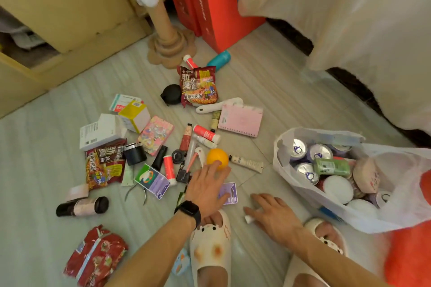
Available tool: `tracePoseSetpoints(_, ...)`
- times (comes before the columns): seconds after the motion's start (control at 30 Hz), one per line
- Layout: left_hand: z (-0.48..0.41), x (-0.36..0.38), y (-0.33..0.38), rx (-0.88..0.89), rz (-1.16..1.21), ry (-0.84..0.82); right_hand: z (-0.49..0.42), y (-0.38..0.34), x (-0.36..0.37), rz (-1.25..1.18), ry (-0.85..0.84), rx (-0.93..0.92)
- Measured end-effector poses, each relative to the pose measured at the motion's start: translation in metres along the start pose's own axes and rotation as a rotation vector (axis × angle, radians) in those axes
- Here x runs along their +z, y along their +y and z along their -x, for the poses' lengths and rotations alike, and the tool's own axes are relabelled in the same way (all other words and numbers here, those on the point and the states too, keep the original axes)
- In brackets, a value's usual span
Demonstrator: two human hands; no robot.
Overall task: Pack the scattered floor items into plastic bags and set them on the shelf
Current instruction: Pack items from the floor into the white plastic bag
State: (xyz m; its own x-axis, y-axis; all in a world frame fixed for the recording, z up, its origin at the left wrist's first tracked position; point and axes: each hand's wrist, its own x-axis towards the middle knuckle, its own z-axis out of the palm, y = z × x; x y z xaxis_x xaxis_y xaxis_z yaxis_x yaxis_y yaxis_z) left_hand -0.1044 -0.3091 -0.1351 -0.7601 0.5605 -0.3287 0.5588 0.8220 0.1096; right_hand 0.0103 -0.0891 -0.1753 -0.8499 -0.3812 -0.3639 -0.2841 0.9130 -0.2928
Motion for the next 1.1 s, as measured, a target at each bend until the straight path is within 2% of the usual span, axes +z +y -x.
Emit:
tracePoseSetpoints(0.07,-0.001,0.007,0.007,0.079,-0.082,-0.139,-0.001,0.0,0.006,0.019,0.041,0.011)
tracePoseSetpoints(0.13,-0.004,0.011,0.016,0.065,-0.124,-0.251,-0.001,-0.001,0.01,-0.009,0.03,0.059)
tracePoseSetpoints(0.23,-0.013,0.016,0.024,-0.035,-0.069,-0.274,0.0,-0.003,0.009,-0.086,0.003,0.124)
tracePoseSetpoints(0.37,-0.024,0.013,0.024,-0.077,-0.026,-0.301,0.01,-0.001,-0.006,-0.379,0.044,0.212)
tracePoseSetpoints(0.43,-0.026,0.006,0.022,-0.058,0.012,-0.326,0.021,-0.006,-0.028,-0.545,0.13,0.271)
tracePoseSetpoints(0.53,-0.025,-0.015,0.022,-0.022,0.142,-0.292,0.048,-0.015,-0.075,-0.809,0.371,0.375)
tracePoseSetpoints(0.63,-0.027,-0.052,0.039,0.096,0.228,-0.246,0.078,-0.01,-0.118,-1.052,0.617,0.581)
tracePoseSetpoints(0.7,-0.029,-0.085,0.058,0.178,0.293,-0.194,0.097,0.009,-0.137,-1.031,0.723,0.743)
tracePoseSetpoints(0.8,-0.037,-0.134,0.091,0.278,0.472,-0.048,0.122,0.055,-0.146,-0.651,0.643,0.915)
tracePoseSetpoints(0.87,-0.05,-0.16,0.116,0.297,0.643,0.018,0.135,0.084,-0.145,-0.474,0.52,0.989)
tracePoseSetpoints(0.93,-0.07,-0.177,0.142,0.275,0.766,0.068,0.138,0.105,-0.14,-0.361,0.369,0.987)
tracePoseSetpoints(1.03,-0.105,-0.183,0.179,0.23,0.778,0.092,0.129,0.122,-0.136,-0.368,0.118,0.87)
tracePoseSetpoints(1.1,-0.127,-0.181,0.201,0.214,0.726,0.071,0.123,0.127,-0.135,-0.51,0.118,0.822)
